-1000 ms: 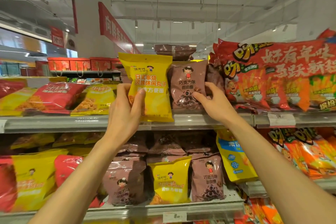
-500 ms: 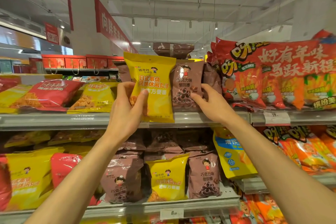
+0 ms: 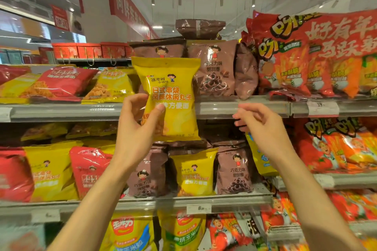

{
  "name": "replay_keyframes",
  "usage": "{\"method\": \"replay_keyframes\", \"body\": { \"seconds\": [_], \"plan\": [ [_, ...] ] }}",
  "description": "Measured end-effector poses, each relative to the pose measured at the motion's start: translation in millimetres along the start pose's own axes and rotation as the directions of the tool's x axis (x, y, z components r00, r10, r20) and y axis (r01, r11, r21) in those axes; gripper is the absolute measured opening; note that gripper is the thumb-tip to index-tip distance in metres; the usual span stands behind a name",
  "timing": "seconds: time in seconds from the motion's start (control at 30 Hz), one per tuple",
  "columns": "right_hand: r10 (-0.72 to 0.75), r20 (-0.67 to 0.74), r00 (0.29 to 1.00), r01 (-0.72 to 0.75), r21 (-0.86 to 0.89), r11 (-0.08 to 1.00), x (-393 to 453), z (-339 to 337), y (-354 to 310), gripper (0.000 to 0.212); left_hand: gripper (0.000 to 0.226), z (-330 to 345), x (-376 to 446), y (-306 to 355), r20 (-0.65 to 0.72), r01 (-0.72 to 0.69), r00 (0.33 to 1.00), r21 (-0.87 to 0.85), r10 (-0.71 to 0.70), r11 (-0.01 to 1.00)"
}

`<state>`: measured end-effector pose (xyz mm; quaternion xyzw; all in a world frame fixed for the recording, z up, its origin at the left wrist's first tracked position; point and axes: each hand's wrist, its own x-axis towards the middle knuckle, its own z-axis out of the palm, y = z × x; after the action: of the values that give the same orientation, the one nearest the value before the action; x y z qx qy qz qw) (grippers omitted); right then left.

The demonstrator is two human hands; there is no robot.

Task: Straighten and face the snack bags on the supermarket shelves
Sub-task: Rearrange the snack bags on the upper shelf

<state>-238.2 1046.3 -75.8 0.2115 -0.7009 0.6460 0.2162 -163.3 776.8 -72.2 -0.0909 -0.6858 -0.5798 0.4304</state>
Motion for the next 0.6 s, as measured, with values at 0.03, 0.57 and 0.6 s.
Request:
{"method": "replay_keyframes", "body": {
  "seconds": [0.03,0.57,0.6],
  "plan": [
    [0.023,0.035,0.999,-0.024,0.011,1.000,-12.8,1.6,7.8,0.013,0.037,-4.3,-9.1,-2.6,-0.009,0.016,1.000,-0.003,-0.016,1.000],
    [0.196,0.206,0.959,-0.212,0.056,0.976,-122.7,62.5,68.7,0.025,0.046,-98.3,-126.8,-62.0,-0.245,0.275,0.929,-0.043,-0.277,0.960],
    [0.200,0.210,0.957,-0.215,0.047,0.976,-126.6,70.6,67.1,0.025,0.048,-105.0,-127.8,-64.8,-0.238,0.280,0.928,-0.056,-0.286,0.958]
  ]
}}
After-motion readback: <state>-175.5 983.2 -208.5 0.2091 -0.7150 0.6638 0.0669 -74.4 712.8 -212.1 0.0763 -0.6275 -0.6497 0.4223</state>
